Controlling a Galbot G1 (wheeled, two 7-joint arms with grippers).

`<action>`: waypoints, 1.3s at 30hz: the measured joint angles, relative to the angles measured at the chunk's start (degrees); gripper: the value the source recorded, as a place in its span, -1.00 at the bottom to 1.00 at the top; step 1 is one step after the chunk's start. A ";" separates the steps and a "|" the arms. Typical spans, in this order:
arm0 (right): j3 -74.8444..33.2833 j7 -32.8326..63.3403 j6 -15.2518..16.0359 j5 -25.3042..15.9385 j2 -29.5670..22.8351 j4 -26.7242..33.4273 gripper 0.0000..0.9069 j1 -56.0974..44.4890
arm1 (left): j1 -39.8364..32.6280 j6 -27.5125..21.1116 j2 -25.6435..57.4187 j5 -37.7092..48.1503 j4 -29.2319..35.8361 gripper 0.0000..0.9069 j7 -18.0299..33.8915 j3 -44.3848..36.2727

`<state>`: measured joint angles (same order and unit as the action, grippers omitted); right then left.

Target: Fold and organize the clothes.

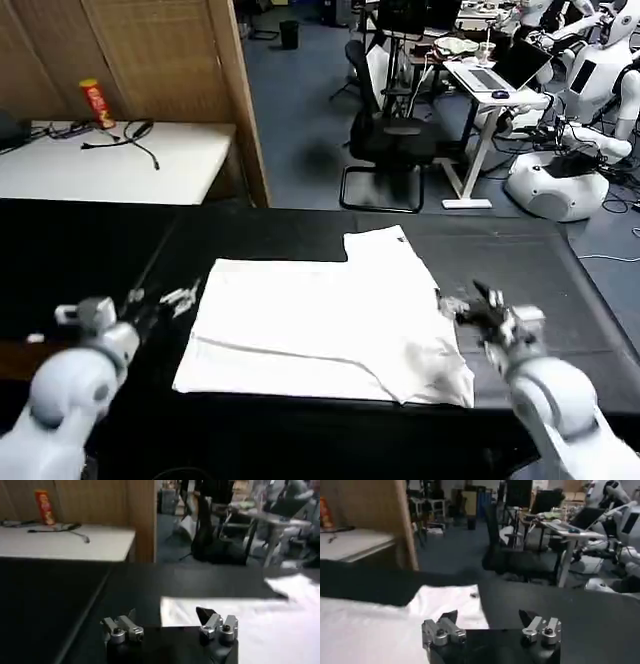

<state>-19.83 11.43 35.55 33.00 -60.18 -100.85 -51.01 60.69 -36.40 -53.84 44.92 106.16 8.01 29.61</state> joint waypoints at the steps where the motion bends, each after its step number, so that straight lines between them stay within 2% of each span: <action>1: 1.33 0.02 0.17 -0.07 -0.51 2.37 0.94 2.31 | -2.10 -0.38 -0.04 -0.08 -2.06 0.94 -0.56 -1.34; 9: 7.82 -0.51 0.14 0.23 -4.74 19.00 0.94 15.59 | -15.83 -1.07 -1.97 -0.55 -17.66 0.94 -3.72 -10.45; 15: 9.27 -0.50 0.84 -0.02 -7.12 25.18 0.94 18.99 | -20.88 -1.48 -3.77 -1.89 -25.39 0.94 -4.32 -13.84; 16: 9.38 -0.50 0.84 -0.09 -7.52 26.00 0.94 19.39 | -21.21 -1.49 -4.06 -1.92 -26.09 0.72 -4.37 -14.10; 17: 9.46 -0.52 0.85 -0.09 -7.81 26.63 0.81 19.68 | -21.47 -1.52 -4.33 -1.92 -26.66 0.27 -4.44 -14.32; 19: 9.67 -0.81 0.88 -0.13 -8.43 27.85 0.51 20.19 | -21.88 -1.59 -4.81 -1.99 -27.73 -0.31 -4.78 -14.67; 20: 9.69 -0.99 0.86 -0.16 -8.78 28.52 0.44 20.45 | -22.03 -1.64 -4.98 -2.08 -28.09 -0.63 -4.96 -14.83; 21: 9.69 -1.16 0.87 -0.23 -9.09 29.10 0.25 20.65 | -22.15 -1.64 -5.11 -2.25 -28.43 -0.68 -5.12 -15.00; 24: 9.56 -2.17 0.73 -1.12 -9.98 31.04 -0.10 21.04 | -22.45 -1.56 -5.51 -2.81 -29.34 -0.72 -5.40 -15.26; 25: 9.59 -2.43 0.70 -1.25 -10.17 31.58 -0.29 21.05 | -22.48 -1.47 -5.57 -3.00 -29.56 -0.74 -5.48 -15.30; 26: 9.64 -2.80 0.54 -1.35 -10.35 32.10 -0.35 21.07 | -22.48 -1.44 -5.61 -3.05 -29.71 -0.76 -5.53 -15.35; 27: 9.68 -3.07 0.46 -1.36 -10.51 32.55 -0.63 21.18 | -22.49 -1.43 -5.63 -3.11 -29.85 -0.78 -5.62 -15.46; 28: 9.70 -3.27 0.43 -1.37 -10.65 32.99 -0.74 21.28 | -22.50 -1.42 -5.66 -3.15 -29.93 -0.81 -5.72 -15.51; 34: 9.71 -4.50 -0.09 -1.34 -10.78 33.39 -1.00 21.12 | -22.37 -1.52 -6.10 -3.74 -30.04 -0.89 -5.98 -15.61; 39: 9.23 -6.18 -3.86 -1.42 -9.86 32.17 -1.00 20.10 | -22.49 -1.20 -6.02 -4.00 -29.88 -0.96 -5.95 -15.33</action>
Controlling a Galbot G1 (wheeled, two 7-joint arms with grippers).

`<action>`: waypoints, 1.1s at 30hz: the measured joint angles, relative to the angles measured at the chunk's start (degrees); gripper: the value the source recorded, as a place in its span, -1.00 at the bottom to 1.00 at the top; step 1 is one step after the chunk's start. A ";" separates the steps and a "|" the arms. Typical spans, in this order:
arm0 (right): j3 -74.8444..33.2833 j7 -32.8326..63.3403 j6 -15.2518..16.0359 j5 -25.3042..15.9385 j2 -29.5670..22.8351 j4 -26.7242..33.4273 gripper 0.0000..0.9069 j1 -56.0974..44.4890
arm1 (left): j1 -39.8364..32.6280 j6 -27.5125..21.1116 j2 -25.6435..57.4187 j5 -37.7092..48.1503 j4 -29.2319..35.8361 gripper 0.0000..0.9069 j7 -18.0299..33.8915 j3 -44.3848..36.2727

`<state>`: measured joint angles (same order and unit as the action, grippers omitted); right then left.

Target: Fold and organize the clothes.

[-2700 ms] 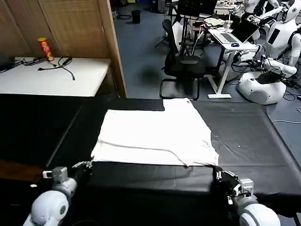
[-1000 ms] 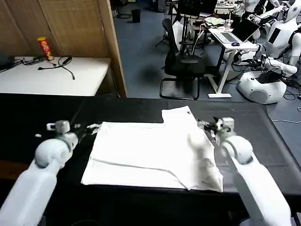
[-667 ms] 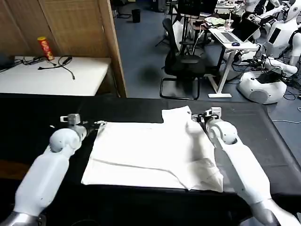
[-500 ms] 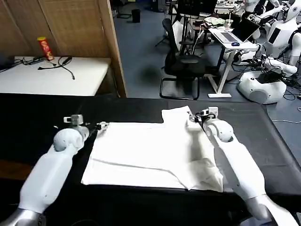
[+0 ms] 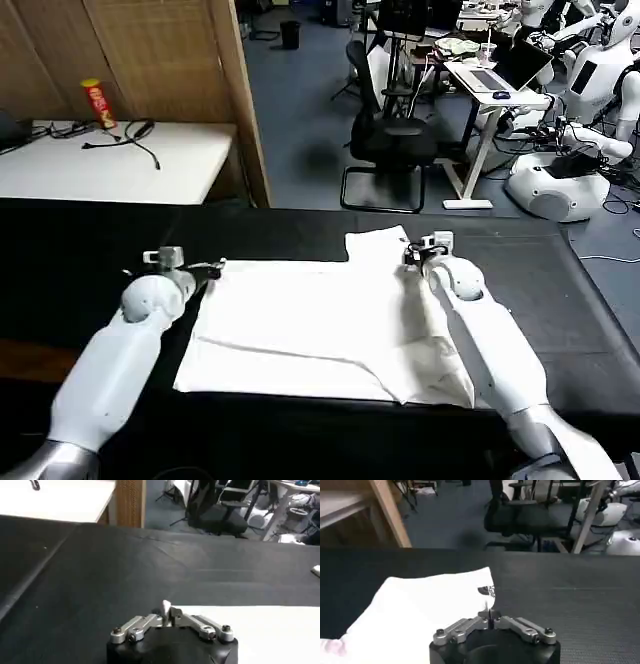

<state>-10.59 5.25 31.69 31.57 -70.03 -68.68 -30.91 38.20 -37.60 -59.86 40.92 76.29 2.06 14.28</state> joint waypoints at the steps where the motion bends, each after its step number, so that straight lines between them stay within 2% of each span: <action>1: -0.24 -0.33 -0.74 0.03 0.28 -0.58 -1.00 -0.27 | 0.09 0.01 0.15 0.09 0.20 -0.96 0.10 0.22; 6: -1.67 -2.63 -3.86 0.47 2.44 -5.32 -1.00 -2.59 | 1.42 -0.09 1.46 2.00 3.09 -0.96 1.29 1.54; 12: -3.81 -2.33 -3.71 1.38 6.63 -15.36 -1.00 -8.62 | 5.47 -0.53 4.32 3.65 11.96 -0.98 2.24 4.30; 23: -7.48 1.36 2.61 1.10 14.99 -34.66 -1.00 -24.93 | 19.20 -0.55 10.92 4.50 25.87 -1.00 3.55 9.20; 33: -9.71 2.26 6.61 1.37 18.36 -43.85 -1.00 -35.11 | 30.73 0.93 14.59 4.59 33.19 -1.00 4.27 14.43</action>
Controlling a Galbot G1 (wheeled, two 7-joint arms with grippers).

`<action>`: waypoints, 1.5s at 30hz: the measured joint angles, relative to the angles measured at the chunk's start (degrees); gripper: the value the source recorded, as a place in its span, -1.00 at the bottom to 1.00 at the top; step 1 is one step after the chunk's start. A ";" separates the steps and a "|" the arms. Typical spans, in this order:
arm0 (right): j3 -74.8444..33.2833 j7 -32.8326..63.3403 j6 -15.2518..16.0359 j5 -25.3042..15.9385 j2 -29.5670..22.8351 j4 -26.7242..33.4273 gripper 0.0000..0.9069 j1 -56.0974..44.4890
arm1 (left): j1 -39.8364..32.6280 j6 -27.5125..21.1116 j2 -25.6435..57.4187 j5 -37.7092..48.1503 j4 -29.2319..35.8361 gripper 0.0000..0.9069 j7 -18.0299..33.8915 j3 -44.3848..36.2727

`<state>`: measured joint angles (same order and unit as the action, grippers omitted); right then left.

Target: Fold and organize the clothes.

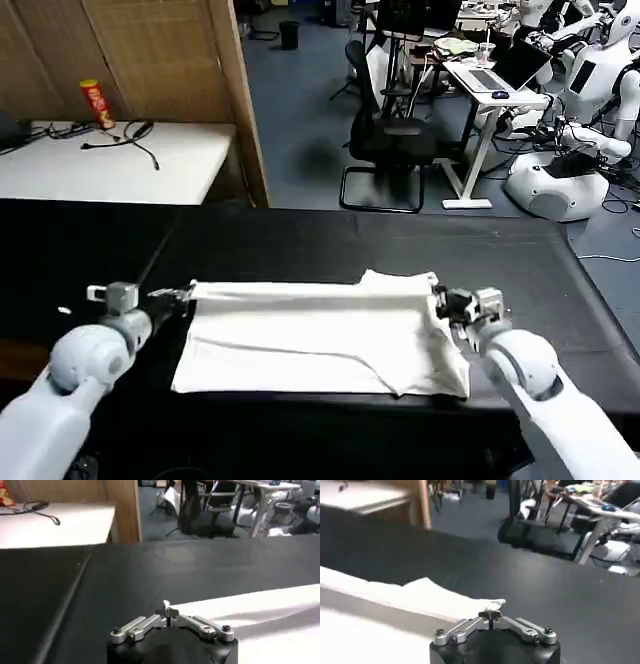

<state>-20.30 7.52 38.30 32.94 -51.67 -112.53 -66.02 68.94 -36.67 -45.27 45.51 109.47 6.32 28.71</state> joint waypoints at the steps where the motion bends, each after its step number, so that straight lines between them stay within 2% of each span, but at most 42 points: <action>1: -0.23 0.02 0.19 0.00 0.22 -0.55 -1.00 -0.70 | 0.99 0.11 0.02 -0.02 0.44 -1.00 0.06 0.42; 13: -2.27 0.71 3.47 0.09 1.52 -5.06 -1.00 -7.12 | 9.91 -0.99 0.12 -1.70 4.18 -1.00 0.85 3.11; 27: -3.87 1.03 3.45 0.28 2.38 -7.13 -1.00 -9.72 | 14.32 -2.31 -0.72 -0.24 9.38 -1.00 2.67 6.71; 28: -3.90 1.06 3.63 0.52 2.38 -7.21 -0.53 -9.72 | 14.82 -2.38 -0.81 -0.41 9.78 0.83 2.57 6.80; 29: -3.99 1.10 3.90 1.02 2.38 -7.40 0.94 -9.73 | 15.34 -2.49 -0.94 -0.70 10.11 0.94 2.52 6.80; 37: -7.65 1.27 3.90 6.44 2.54 -10.34 0.94 -10.34 | 18.37 -4.43 -3.18 -2.85 12.14 0.94 3.58 7.95; 43: -8.59 2.36 3.90 7.13 0.84 -8.84 0.94 -7.44 | 16.59 -5.52 -5.21 0.47 13.31 0.94 3.10 11.08; 45: -7.98 3.87 3.90 5.66 -0.12 -7.43 0.94 -5.93 | 14.90 -5.52 -5.57 0.99 12.57 0.94 3.04 11.62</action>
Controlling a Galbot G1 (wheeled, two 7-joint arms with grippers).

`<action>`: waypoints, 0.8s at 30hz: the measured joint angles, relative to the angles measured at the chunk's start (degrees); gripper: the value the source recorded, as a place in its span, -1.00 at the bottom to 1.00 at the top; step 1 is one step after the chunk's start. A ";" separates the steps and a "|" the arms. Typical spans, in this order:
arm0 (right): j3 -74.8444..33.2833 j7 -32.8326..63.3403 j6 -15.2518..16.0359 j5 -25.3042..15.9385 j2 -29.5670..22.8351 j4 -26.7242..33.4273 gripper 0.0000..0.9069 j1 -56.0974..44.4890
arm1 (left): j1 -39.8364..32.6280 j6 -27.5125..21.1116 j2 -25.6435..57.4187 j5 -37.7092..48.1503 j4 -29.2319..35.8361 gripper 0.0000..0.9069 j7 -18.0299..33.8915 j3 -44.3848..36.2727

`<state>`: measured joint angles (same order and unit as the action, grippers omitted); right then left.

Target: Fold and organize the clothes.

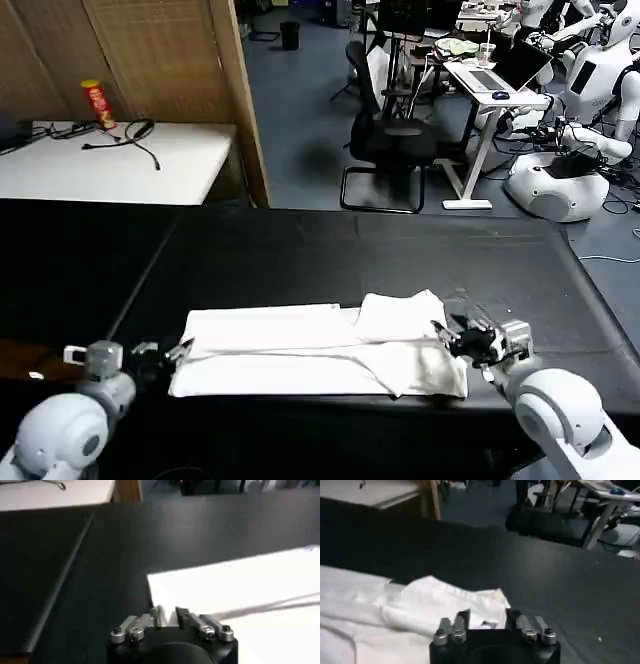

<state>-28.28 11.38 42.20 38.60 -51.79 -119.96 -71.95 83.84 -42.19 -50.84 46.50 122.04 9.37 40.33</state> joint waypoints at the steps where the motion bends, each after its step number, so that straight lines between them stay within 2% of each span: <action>1: 0.48 0.65 -0.01 -0.76 -0.61 0.86 0.94 0.84 | -0.90 0.21 -0.16 0.11 -0.60 0.94 -0.15 0.00; 7: 4.52 1.54 -4.54 -1.67 -5.09 8.37 0.94 7.07 | -7.27 2.54 -2.17 -0.23 -6.71 0.94 -1.40 -2.05; 12: 6.98 1.15 -5.05 -1.87 -7.58 14.33 0.94 11.35 | -11.23 3.61 -4.79 -0.33 -11.65 0.94 -2.39 -4.20; 13: 7.53 1.05 -5.13 -2.09 -8.06 15.34 0.85 12.14 | -11.54 3.61 -5.17 -0.31 -12.40 0.94 -2.43 -4.38; 14: 8.08 0.85 -5.27 -2.59 -8.49 16.38 0.61 12.88 | -11.72 3.58 -5.52 -0.27 -13.12 0.83 -2.50 -4.51; 15: 8.51 0.71 -5.41 -3.03 -8.84 17.35 0.57 13.51 | -11.78 3.46 -5.86 -0.19 -13.66 0.51 -2.72 -4.68; 16: 8.98 0.46 -5.56 -3.51 -9.30 18.40 0.48 14.12 | -11.78 3.31 -6.12 -0.16 -14.11 0.03 -2.89 -4.81; 17: 9.33 0.32 -5.62 -3.72 -9.65 19.15 0.44 14.48 | -11.78 3.16 -6.38 -0.17 -14.50 -0.25 -3.05 -4.90; 18: 9.62 0.12 -5.70 -4.09 -9.95 19.82 0.20 14.77 | -11.76 3.06 -6.66 -0.17 -14.90 -0.53 -3.22 -5.00; 19: 9.89 -0.09 -5.81 -4.43 -10.30 20.58 0.14 15.12 | -11.76 3.00 -6.90 -0.16 -15.19 -0.68 -3.33 -5.09; 21: 10.21 -0.29 -5.92 -4.83 -10.82 21.55 -0.14 15.53 | -11.89 2.95 -7.40 -0.17 -15.75 -0.85 -3.38 -5.22; 22: 10.34 -0.37 -5.96 -4.97 -11.09 21.83 -0.35 15.65 | -12.02 2.96 -7.60 -0.17 -15.99 -0.98 -3.40 -5.27; 23: 10.43 -0.41 -6.01 -5.12 -11.31 22.01 -0.46 15.77 | -12.21 3.00 -7.78 -0.19 -16.36 -1.00 -3.50 -5.30; 24: 10.46 -0.42 -6.04 -5.28 -11.42 22.11 -0.81 15.82 | -12.41 3.04 -7.97 -0.20 -16.72 -1.00 -3.59 -5.34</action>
<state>-17.82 10.96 36.16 33.32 -63.21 -97.85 -56.13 71.42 -39.15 -58.80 46.30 105.33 5.78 34.99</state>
